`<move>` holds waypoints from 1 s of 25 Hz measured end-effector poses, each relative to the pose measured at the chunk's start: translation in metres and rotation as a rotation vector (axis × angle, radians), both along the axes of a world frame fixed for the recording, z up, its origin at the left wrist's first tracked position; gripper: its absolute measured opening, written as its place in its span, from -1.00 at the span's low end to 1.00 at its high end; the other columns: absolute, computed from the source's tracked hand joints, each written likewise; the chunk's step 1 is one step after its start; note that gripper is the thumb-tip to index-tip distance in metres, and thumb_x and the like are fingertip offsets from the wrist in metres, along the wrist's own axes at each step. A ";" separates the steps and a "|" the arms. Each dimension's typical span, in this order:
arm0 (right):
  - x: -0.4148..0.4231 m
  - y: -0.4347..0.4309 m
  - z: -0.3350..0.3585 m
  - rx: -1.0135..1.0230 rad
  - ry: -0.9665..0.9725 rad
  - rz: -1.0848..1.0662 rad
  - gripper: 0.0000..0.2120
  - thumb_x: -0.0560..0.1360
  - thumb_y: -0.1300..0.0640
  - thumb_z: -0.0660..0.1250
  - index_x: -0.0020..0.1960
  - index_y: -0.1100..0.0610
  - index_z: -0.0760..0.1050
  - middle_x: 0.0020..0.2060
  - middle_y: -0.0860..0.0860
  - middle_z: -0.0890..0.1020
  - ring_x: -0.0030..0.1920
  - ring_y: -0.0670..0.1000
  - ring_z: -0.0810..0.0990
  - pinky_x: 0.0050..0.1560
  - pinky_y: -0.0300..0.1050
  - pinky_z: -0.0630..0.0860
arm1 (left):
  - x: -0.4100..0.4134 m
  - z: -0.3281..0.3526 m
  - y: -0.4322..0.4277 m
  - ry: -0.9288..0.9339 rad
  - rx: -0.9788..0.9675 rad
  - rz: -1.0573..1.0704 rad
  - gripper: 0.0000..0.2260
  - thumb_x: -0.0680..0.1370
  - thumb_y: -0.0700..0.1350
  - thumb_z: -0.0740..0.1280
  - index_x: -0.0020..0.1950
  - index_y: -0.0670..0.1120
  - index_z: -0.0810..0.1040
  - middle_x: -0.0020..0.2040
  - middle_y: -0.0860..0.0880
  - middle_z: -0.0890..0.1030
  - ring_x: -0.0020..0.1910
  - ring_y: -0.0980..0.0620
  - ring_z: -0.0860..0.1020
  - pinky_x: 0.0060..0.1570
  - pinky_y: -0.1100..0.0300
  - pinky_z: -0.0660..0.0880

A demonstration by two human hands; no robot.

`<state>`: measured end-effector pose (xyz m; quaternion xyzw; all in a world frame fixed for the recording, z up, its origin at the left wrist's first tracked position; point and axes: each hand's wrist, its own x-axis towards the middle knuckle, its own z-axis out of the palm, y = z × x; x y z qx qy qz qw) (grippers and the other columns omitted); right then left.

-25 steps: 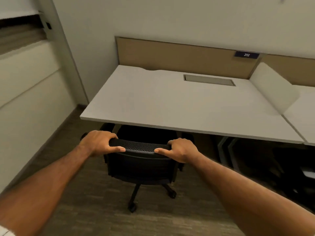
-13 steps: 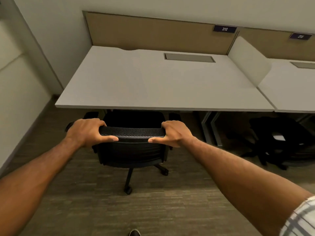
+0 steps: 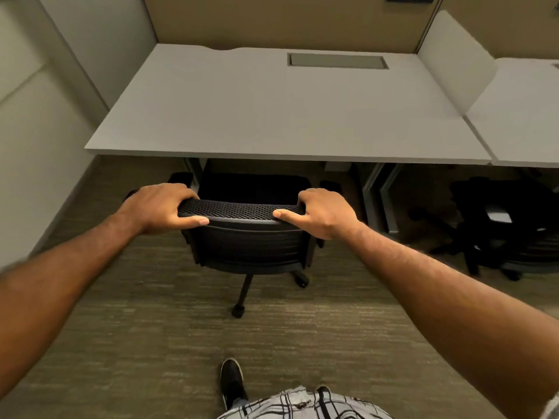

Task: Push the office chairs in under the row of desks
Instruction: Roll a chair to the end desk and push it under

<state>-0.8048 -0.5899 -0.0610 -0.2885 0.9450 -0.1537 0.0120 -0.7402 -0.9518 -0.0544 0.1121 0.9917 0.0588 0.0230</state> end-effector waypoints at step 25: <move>-0.171 0.091 0.010 0.240 -0.195 -0.244 -0.34 0.58 -0.46 0.01 0.09 -0.02 0.69 -0.24 -0.10 0.63 -0.19 -0.07 0.55 -0.17 -0.06 0.41 | -0.202 0.017 0.085 -0.418 0.024 -0.072 0.12 0.09 0.76 -0.05 0.47 0.16 0.42 0.40 0.04 0.54 0.30 -0.02 0.50 0.18 0.05 0.38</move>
